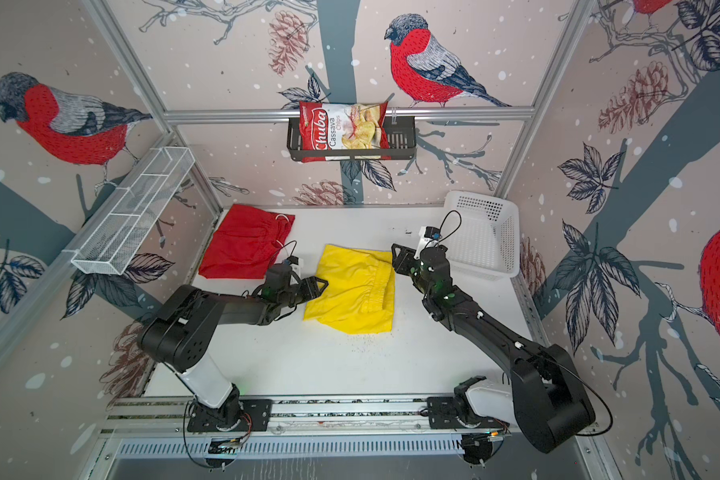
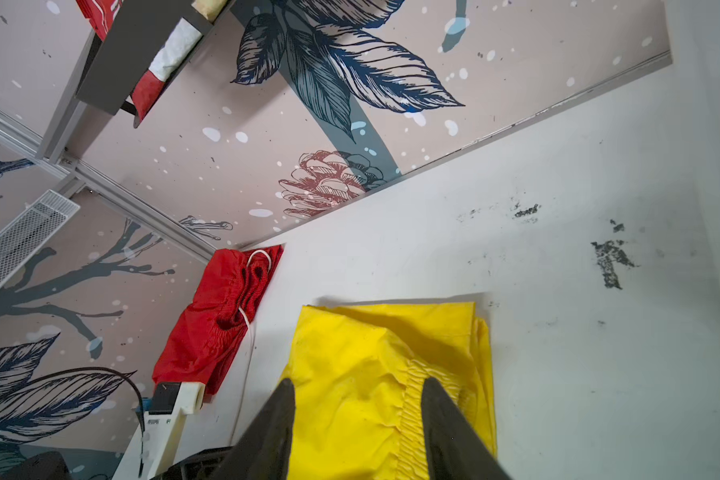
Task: Fold and stack the shorts
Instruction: 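Carry the yellow shorts with the left gripper onto the red shorts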
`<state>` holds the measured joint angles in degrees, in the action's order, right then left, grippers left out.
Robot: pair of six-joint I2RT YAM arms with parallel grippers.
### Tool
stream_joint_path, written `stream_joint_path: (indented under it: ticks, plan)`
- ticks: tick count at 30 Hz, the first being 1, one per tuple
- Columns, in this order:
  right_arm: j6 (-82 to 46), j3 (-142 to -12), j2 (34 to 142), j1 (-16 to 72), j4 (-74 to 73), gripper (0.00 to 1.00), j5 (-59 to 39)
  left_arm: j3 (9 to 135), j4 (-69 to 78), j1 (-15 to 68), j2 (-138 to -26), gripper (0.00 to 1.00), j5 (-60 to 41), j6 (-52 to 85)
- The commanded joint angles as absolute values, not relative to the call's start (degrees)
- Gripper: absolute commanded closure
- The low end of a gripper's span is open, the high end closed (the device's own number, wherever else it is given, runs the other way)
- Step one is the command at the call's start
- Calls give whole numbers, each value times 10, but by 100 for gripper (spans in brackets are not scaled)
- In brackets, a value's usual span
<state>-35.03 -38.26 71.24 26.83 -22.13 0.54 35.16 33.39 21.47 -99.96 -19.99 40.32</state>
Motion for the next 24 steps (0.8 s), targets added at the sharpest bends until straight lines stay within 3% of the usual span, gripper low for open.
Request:
stream_joint_path:
  ticks: [1,4,5,16,24]
  plan:
    - [-368,-377,715,261,-251,50,6,357,331,214,-1025,61,-203,413]
    - [-372,-368,743,257,-270,50,-6,378,307,214,-1039,96,-190,411]
    - [-373,-364,748,256,-277,50,-8,389,289,214,-1040,100,-182,407]
    - [-378,-354,829,251,-334,61,-71,730,-126,201,-1041,100,53,282]
    - [-383,-342,831,239,-346,63,-88,838,-230,145,-1050,100,116,244]
